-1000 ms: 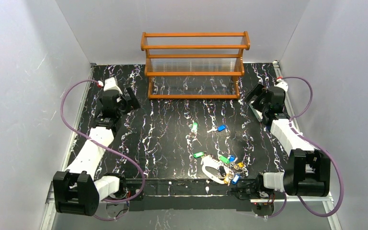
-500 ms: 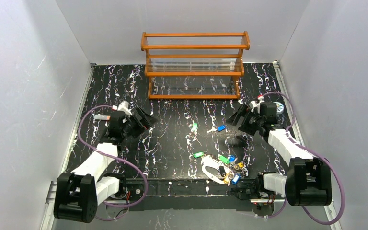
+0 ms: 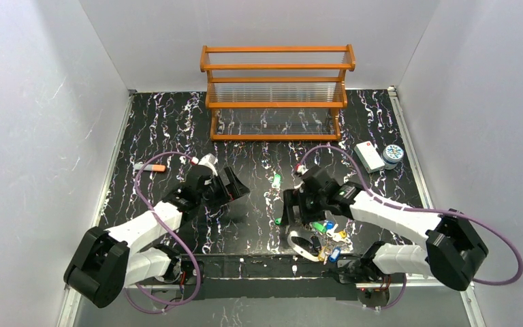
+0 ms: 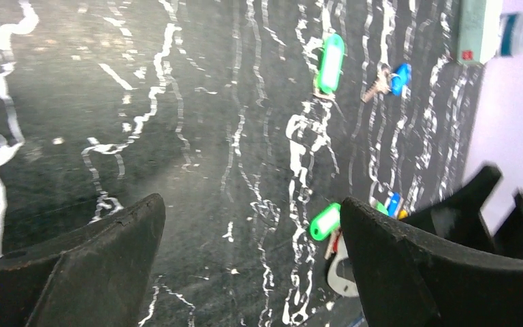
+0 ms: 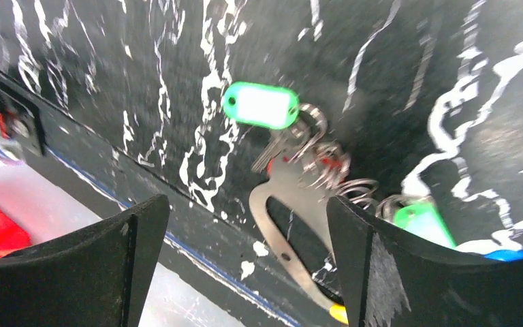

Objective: Put the keys on the keyring
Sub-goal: Move the keyring to the center of the board.

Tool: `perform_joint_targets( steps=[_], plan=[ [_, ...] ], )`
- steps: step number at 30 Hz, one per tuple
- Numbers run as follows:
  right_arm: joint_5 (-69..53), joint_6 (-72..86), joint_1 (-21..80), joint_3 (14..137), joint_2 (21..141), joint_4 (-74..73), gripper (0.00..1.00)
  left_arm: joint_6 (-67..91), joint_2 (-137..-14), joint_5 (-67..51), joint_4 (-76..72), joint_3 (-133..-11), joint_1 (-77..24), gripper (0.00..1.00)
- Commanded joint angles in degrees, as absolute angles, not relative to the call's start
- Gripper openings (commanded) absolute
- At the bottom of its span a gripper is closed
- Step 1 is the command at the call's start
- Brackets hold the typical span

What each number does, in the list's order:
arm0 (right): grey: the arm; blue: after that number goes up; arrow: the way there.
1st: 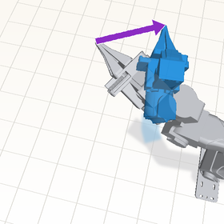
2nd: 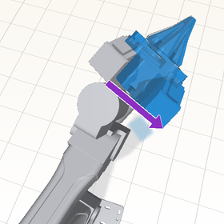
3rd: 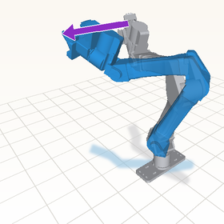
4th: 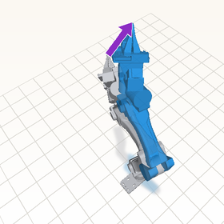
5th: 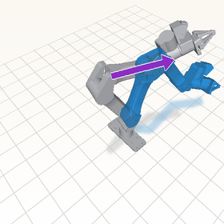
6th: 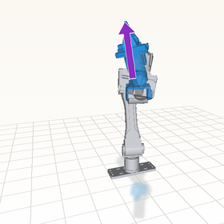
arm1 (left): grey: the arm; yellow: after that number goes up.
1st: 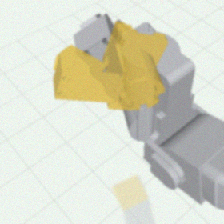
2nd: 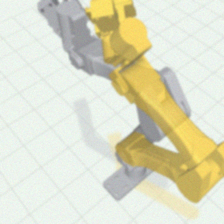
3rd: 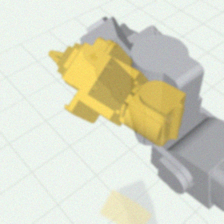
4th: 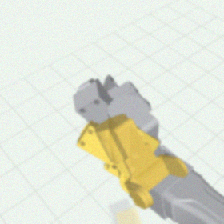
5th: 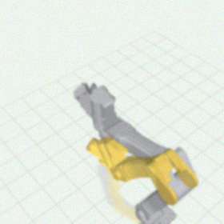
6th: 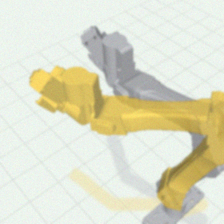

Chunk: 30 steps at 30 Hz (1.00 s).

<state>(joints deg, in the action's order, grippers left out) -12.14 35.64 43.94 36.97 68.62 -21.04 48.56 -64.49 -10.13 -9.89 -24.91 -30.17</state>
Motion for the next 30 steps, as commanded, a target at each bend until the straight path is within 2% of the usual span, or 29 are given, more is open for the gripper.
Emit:
perform_joint_targets(
  steps=[1,5,13,21,26,30],
  plan=[
    [-3.14,41.61,54.23,40.86,70.37,-28.86,0.93,48.91,-62.54,-2.36,-3.24,-26.86,-30.32,0.98],
    [-0.48,44.87,60.67,41.31,74.39,-28.26,0.92,48.87,-61.90,-1.51,-2.14,-27.02,-30.32,0.98],
    [2.45,44.19,64.51,43.59,83.07,-25.46,0.90,48.02,-60.05,-0.82,1.30,-27.95,-30.32,0.98],
    [-11.27,36.57,67.16,48.89,89.02,-10.67,0.91,45.33,-50.12,11.03,11.11,-29.34,-30.32,0.98],
    [-25.07,34.81,67.27,52.78,91.57,0.21,0.95,43.51,-43.73,15.26,16.05,-30.21,-30.32,0.98],
    [-24.57,33.09,66.97,55.55,90.23,0.19,0.97,43.31,-40.04,15.51,17.14,-28.96,-30.32,0.98]
  ],
)
